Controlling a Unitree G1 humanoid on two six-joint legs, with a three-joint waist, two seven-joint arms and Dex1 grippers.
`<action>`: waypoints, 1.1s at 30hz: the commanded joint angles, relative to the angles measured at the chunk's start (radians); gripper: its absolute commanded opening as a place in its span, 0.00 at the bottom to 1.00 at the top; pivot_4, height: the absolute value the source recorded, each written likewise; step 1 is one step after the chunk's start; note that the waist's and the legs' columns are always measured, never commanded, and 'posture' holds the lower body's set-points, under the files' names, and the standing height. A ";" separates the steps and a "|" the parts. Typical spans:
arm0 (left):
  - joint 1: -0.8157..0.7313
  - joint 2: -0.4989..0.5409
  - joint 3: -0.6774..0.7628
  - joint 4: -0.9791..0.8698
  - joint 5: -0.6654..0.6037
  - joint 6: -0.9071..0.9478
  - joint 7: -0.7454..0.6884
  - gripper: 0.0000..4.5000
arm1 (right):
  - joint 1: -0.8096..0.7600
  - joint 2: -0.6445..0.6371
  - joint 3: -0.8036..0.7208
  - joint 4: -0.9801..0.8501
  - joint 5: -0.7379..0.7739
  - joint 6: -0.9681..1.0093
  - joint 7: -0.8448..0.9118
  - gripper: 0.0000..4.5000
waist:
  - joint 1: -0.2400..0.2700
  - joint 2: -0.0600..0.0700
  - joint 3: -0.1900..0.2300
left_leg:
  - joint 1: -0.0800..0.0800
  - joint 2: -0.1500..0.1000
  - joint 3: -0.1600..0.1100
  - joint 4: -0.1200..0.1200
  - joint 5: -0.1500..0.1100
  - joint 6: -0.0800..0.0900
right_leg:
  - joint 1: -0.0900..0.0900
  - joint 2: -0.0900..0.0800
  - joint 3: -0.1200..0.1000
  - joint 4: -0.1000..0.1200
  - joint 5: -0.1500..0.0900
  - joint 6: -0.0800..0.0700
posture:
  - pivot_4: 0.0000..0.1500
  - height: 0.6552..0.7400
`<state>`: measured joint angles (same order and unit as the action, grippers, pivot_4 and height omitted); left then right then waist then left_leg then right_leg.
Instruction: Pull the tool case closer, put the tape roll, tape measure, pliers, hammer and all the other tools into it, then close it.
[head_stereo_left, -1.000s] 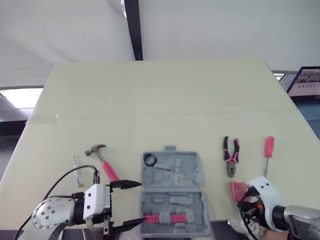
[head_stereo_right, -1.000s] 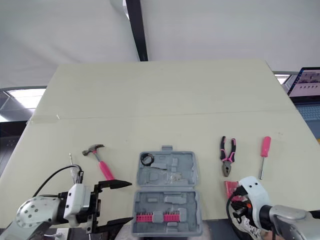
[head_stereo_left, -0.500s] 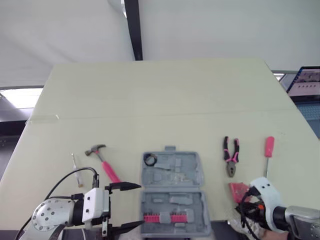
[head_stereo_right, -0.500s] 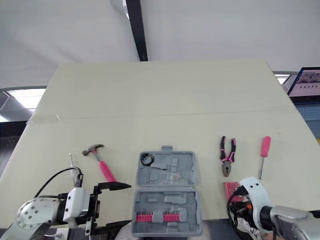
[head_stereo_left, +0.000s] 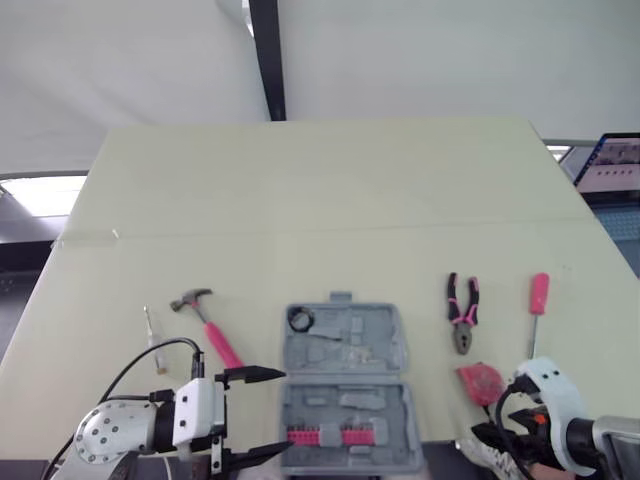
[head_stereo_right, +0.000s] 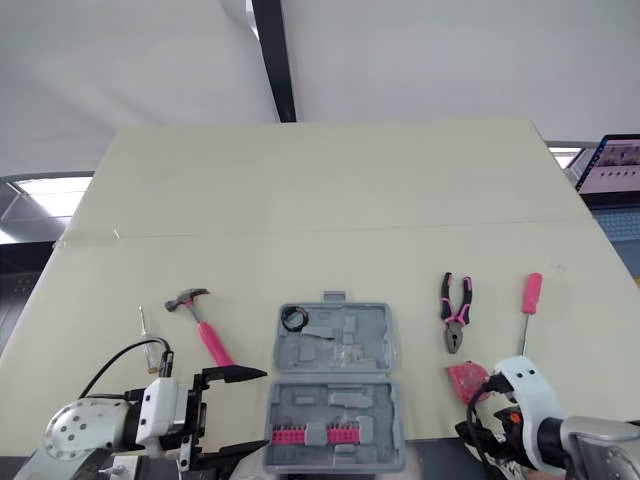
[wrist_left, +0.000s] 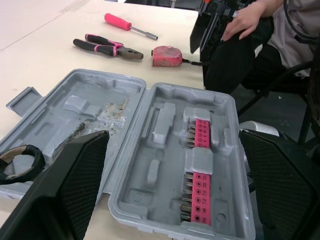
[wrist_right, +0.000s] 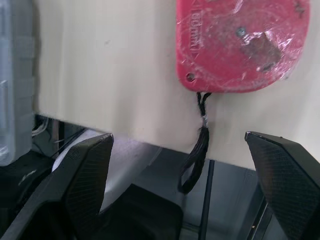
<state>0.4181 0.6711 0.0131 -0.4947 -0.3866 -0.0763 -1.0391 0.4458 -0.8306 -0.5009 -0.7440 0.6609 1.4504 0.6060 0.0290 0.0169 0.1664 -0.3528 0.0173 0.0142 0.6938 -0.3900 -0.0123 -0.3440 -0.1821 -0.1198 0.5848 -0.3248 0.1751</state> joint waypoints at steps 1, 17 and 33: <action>0.008 -0.002 -0.009 0.002 0.012 -0.021 0.005 1.00 | 0.096 -0.133 -0.055 0.016 -0.059 -0.238 0.176 0.99 | -0.001 0.000 0.000 | 0.000 0.000 0.000 0.000 0.000 0.000 | 0.000 0.000 0.000 0.000 0.000 0.000 | 1.00 1.00; 0.045 -0.022 0.006 -0.007 0.026 -0.047 0.052 1.00 | -0.143 -0.334 0.242 0.616 -0.429 -1.405 0.716 0.99 | -0.005 -0.005 0.002 | 0.001 0.000 0.000 0.000 0.000 0.000 | 0.002 0.000 -0.001 -0.001 0.000 0.001 | 1.00 1.00; 0.127 -0.013 0.027 -0.064 0.030 -0.052 0.082 1.00 | -0.457 -0.284 0.537 0.998 -0.588 -1.856 0.784 0.99 | -0.005 -0.005 0.002 | 0.001 0.001 0.000 0.002 0.000 0.000 | 0.002 0.000 -0.002 -0.001 0.000 0.001 | 1.00 1.00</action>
<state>0.5277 0.6502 0.0283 -0.5178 -0.3475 -0.1202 -0.9597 -0.0010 -1.1208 0.0361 0.2439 0.0792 -0.3803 1.3887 0.0240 0.0120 0.1688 -0.3520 0.0181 0.0139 0.6959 -0.3899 -0.0124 -0.3418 -0.1819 -0.1221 0.5836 -0.3245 0.1759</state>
